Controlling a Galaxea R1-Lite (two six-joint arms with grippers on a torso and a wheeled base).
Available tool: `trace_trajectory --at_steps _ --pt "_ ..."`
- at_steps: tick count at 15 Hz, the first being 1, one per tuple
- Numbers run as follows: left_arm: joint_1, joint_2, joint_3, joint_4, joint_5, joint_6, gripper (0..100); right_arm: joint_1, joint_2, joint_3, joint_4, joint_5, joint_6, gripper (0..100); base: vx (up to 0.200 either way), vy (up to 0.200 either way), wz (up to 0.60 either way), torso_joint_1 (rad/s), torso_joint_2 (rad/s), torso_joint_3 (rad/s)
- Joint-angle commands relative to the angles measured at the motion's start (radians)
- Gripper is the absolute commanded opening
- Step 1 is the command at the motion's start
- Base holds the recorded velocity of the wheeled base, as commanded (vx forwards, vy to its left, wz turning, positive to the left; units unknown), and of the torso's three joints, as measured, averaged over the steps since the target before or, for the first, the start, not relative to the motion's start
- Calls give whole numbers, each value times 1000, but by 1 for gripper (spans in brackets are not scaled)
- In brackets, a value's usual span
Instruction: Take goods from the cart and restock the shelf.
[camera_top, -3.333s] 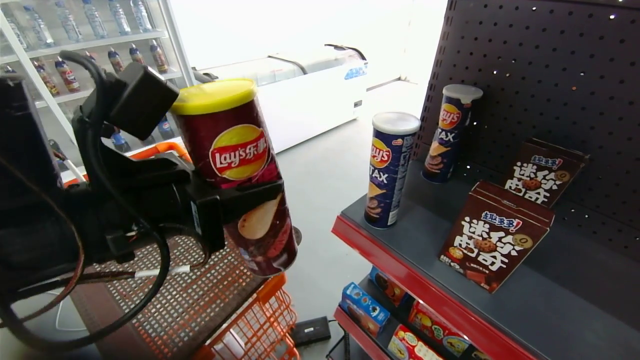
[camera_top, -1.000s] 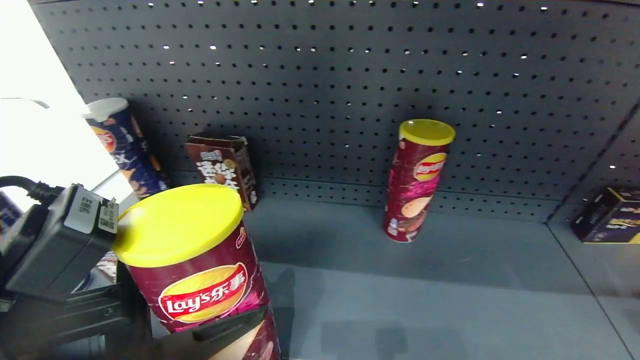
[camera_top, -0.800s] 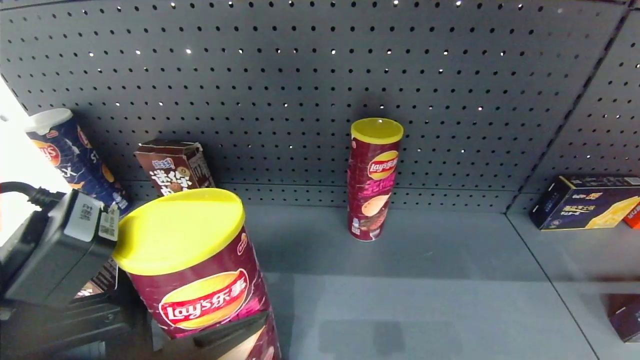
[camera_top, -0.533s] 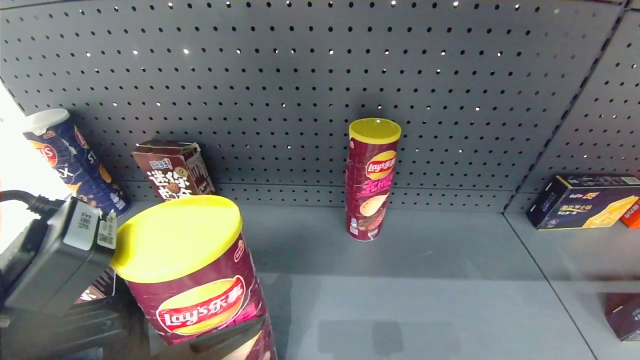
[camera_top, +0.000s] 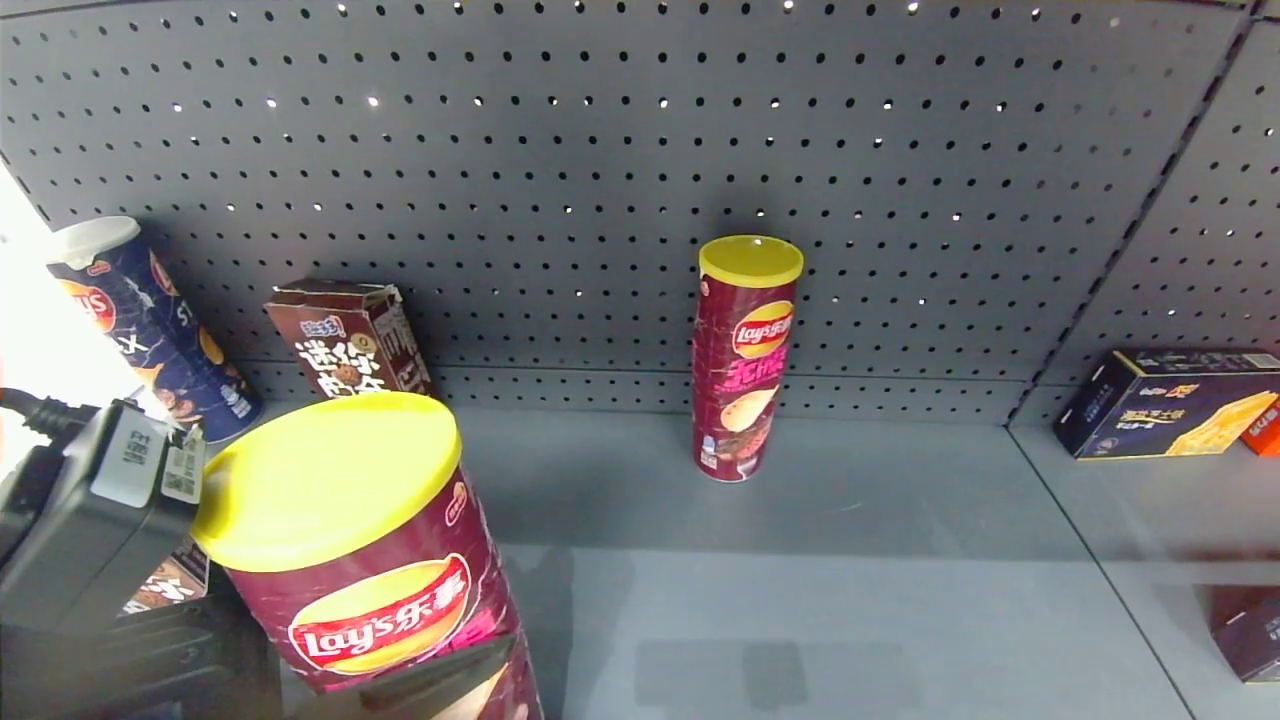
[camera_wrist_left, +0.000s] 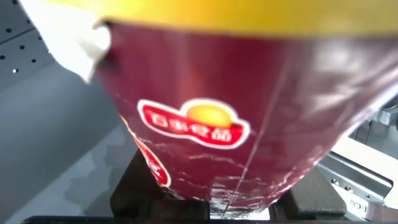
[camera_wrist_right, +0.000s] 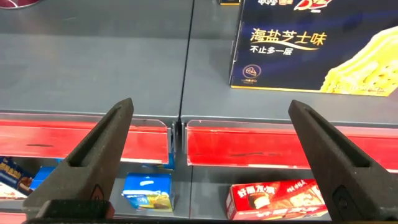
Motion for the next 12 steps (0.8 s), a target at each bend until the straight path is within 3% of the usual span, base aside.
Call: trace_trajectory --at_steps 1,8,9,10,12 --pt "0 0 2 1 0 -2 0 0 0 0 0 0 -1 100 0 0 0 0 0 0" --pt "2 -2 5 3 0 -3 0 0 0 -2 0 8 -22 100 0 0 0 0 0 0" --pt "2 -5 17 -2 2 -3 0 -3 35 -107 -8 14 -76 100 0 0 0 0 0 0" --pt "2 -7 25 -2 0 -3 0 -5 305 -370 28 19 -27 100 0 0 0 0 0 0" --pt "2 -8 37 -5 -1 -3 0 9 362 -518 49 71 -33 100 0 0 0 0 0 0"
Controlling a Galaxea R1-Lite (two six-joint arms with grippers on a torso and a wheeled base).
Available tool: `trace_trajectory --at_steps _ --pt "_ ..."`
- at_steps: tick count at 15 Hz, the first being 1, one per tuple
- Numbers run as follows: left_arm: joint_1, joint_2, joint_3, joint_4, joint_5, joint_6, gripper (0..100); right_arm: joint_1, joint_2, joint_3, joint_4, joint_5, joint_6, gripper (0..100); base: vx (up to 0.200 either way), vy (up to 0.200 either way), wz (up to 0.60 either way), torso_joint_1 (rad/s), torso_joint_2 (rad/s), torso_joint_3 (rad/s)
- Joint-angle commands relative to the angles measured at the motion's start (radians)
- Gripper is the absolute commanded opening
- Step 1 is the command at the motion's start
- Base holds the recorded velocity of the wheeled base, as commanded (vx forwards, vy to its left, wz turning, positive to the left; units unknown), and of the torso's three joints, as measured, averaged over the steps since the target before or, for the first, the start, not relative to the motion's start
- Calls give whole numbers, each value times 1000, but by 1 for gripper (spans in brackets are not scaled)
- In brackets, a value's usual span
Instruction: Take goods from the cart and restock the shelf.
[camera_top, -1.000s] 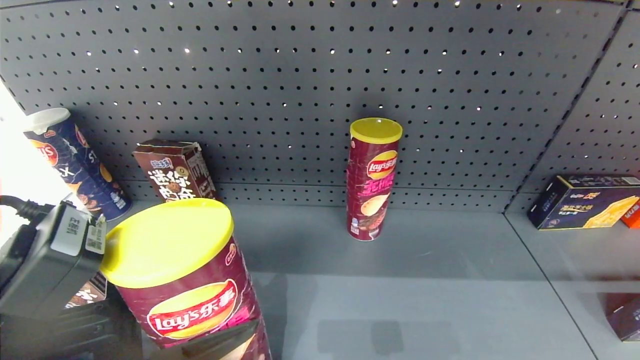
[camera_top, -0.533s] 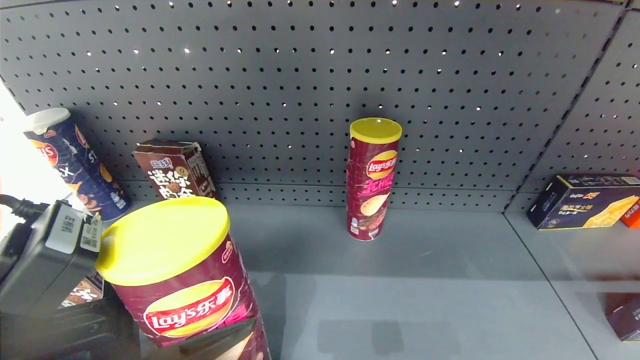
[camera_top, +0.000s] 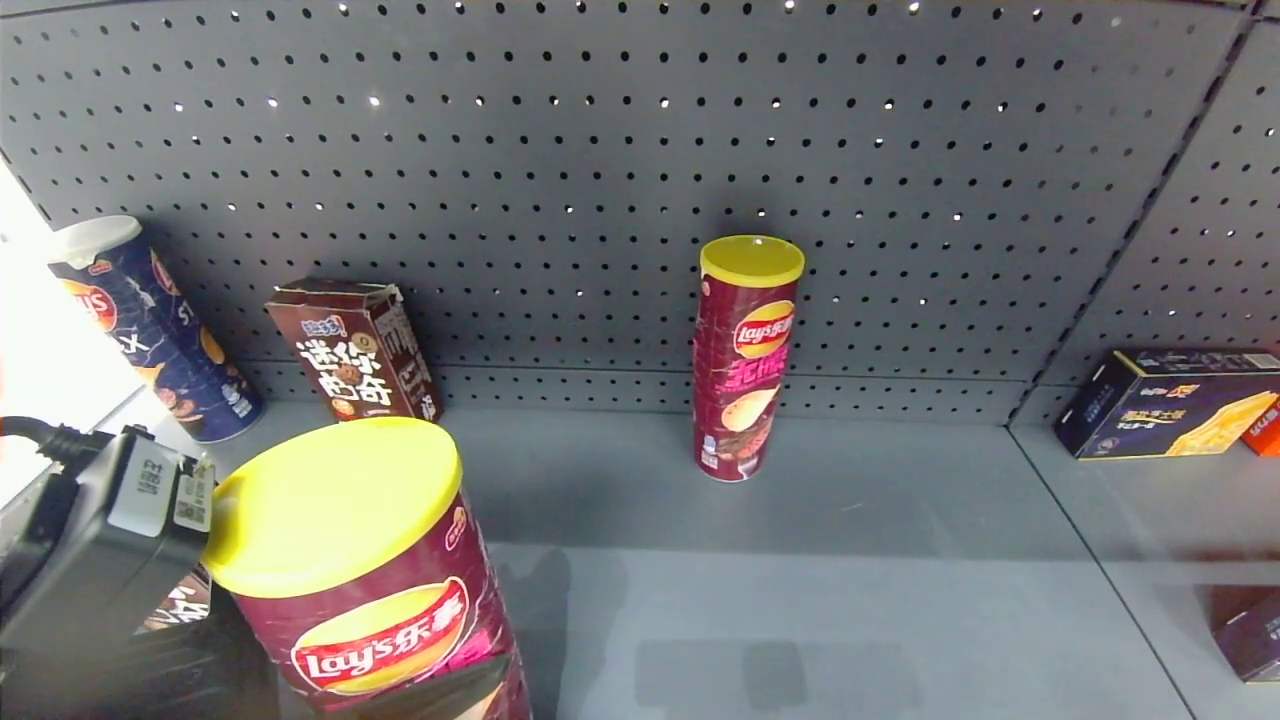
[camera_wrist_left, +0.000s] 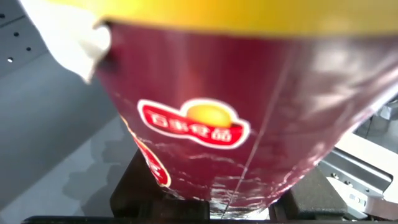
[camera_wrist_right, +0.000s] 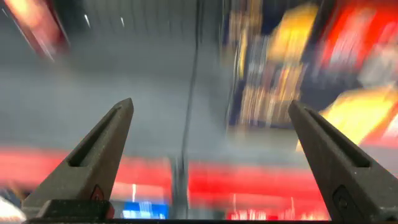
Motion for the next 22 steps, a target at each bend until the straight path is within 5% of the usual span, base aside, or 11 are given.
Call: trace_trajectory --at_steps 1,10,15,19,22 --pt "0 -1 8 0 -1 0 0 15 318 -318 44 52 1 100 0 0 0 0 0 0" --pt "0 -1 6 0 1 -3 0 291 779 -445 -30 105 -60 100 0 0 0 0 0 0" --pt "27 -1 0 0 -1 -3 0 485 1036 -641 -81 108 47 100 0 0 0 0 0 0" --pt "29 -1 -1 0 -1 -4 0 514 1142 -661 -137 199 24 100 0 0 0 0 0 0" --pt "33 -1 -6 -1 1 -4 0 454 1223 -653 -268 300 7 100 0 0 0 0 0 0"
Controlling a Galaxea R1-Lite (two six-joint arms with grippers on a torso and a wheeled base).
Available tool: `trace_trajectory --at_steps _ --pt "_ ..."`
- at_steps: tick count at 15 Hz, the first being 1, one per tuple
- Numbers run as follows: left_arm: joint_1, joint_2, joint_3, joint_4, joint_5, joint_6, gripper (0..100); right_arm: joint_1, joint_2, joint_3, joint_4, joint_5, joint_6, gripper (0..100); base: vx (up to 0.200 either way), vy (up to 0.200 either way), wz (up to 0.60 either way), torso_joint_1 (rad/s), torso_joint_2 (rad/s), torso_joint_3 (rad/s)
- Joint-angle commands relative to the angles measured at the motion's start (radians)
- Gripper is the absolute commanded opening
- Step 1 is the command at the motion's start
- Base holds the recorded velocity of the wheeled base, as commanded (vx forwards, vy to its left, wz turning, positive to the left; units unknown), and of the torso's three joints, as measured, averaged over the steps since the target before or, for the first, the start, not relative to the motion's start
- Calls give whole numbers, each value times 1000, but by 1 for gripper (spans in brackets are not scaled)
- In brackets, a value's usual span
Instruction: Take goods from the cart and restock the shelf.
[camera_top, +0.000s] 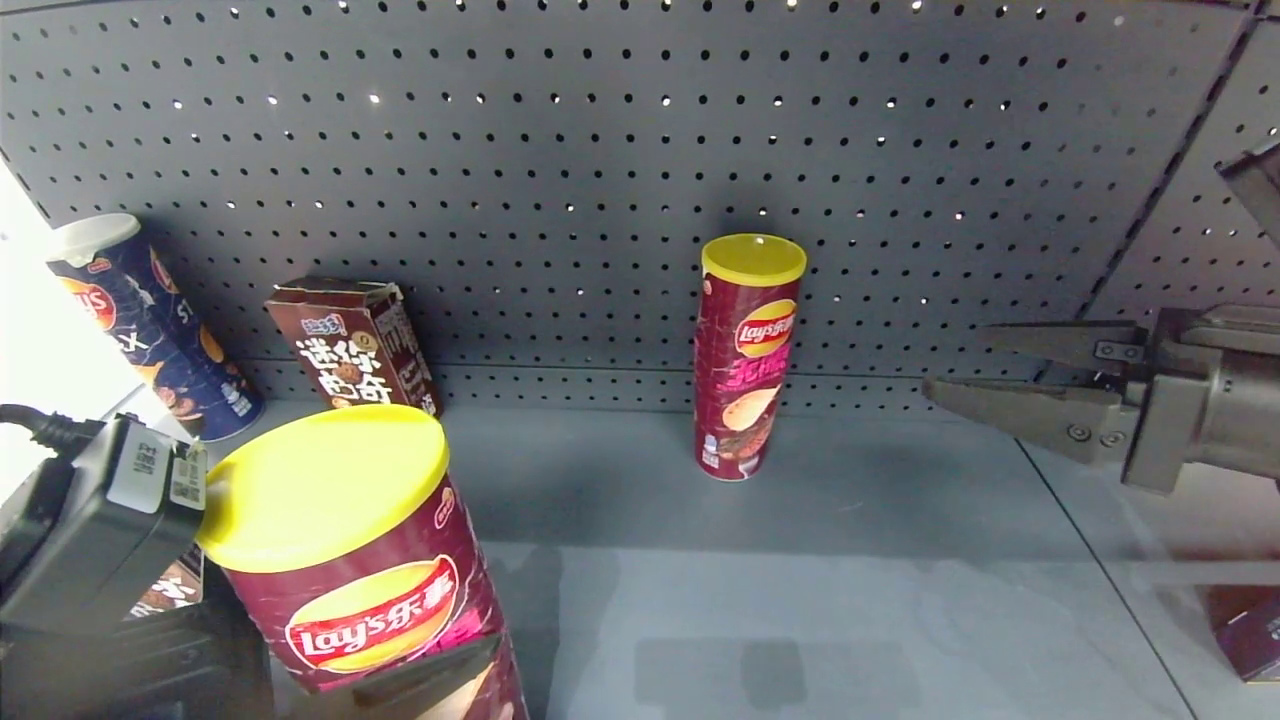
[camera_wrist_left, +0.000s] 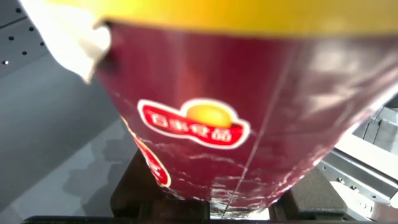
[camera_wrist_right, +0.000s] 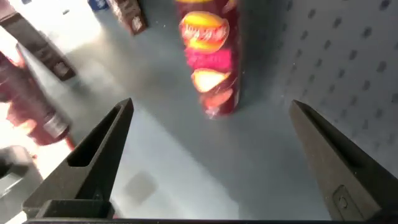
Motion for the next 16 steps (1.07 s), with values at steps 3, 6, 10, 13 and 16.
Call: trace_trajectory --at_steps 3,6,10,13,16 --pt "1 14 -9 1 2 -3 0 -49 98 4 -47 72 -9 100 0 0 0 0 0 0" --pt "1 26 -17 -1 2 -23 0 -67 139 7 -119 171 -9 100 0 0 0 0 0 0" --pt "13 31 -17 -1 2 -23 0 -112 254 19 -337 250 -42 100 0 0 0 0 0 0" --pt "19 31 -17 -1 2 -23 0 -123 293 31 -432 332 -44 100 0 0 0 0 0 0" --pt "23 39 -12 -1 1 -23 0 -115 331 30 -498 379 -46 100 0 0 0 0 0 0"
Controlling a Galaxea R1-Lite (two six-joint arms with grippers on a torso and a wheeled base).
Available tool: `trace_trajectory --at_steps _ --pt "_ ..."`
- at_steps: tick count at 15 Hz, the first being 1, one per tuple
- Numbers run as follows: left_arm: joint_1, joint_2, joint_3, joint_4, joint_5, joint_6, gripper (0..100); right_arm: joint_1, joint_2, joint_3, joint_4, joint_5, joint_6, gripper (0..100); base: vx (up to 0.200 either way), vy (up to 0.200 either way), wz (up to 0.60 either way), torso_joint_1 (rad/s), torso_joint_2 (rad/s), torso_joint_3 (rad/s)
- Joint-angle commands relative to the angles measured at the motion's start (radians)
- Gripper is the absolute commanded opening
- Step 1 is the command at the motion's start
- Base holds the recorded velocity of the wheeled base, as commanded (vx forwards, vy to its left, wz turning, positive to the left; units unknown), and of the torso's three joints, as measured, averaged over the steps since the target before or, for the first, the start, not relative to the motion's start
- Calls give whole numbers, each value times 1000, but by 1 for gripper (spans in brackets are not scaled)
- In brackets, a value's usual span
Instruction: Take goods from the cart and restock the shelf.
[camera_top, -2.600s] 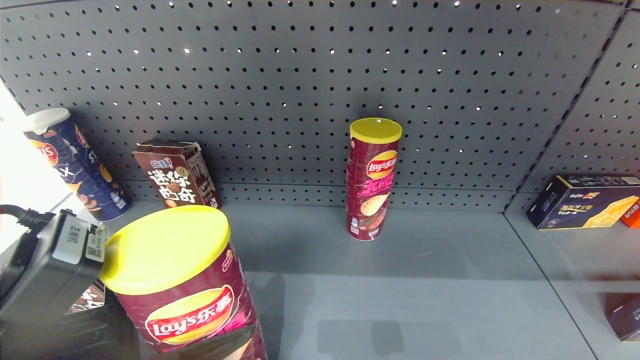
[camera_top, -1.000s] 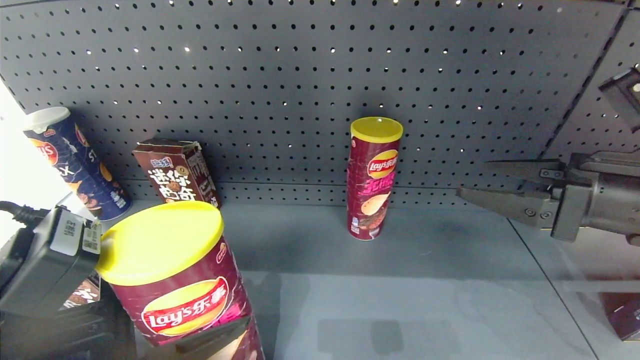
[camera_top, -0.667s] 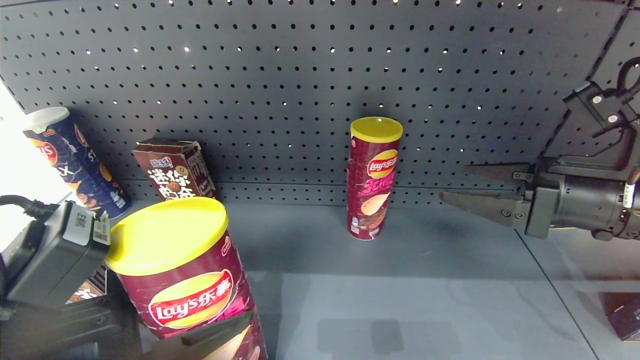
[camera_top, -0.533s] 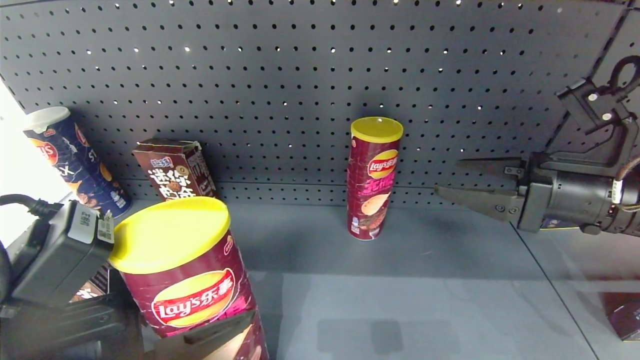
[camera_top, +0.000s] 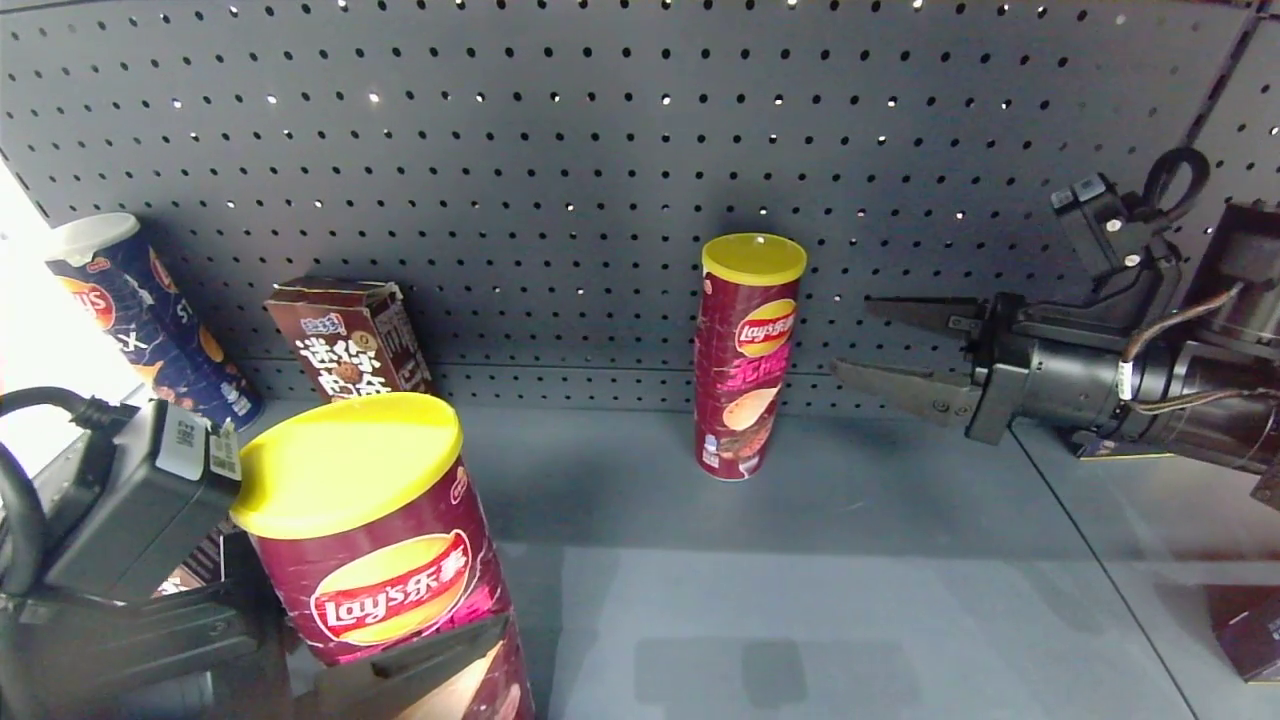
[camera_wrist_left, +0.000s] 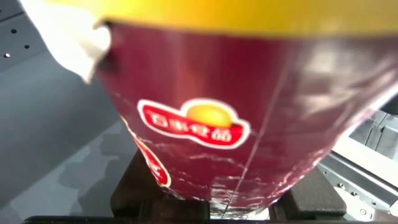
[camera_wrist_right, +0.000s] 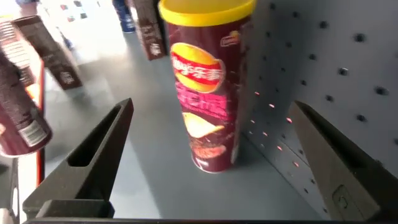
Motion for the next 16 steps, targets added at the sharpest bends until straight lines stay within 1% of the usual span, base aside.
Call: trace_trajectory --at_steps 1,3,6,13,16 --pt "1 7 2 -1 0 0 0 3 37 1 -18 18 0 100 0 0 0 0 0 0" --pt "1 7 4 -1 0 0 0 4 73 -2 -68 33 1 100 0 0 0 0 0 0" --pt "1 8 4 1 0 0 0 15 101 -8 -70 58 0 100 0 0 0 0 0 0" --pt "1 16 1 -1 0 0 0 29 169 -11 -97 68 -5 100 0 0 0 0 0 0" --pt "15 14 2 -1 0 0 0 36 196 -11 -99 68 -6 100 0 0 0 0 0 0"
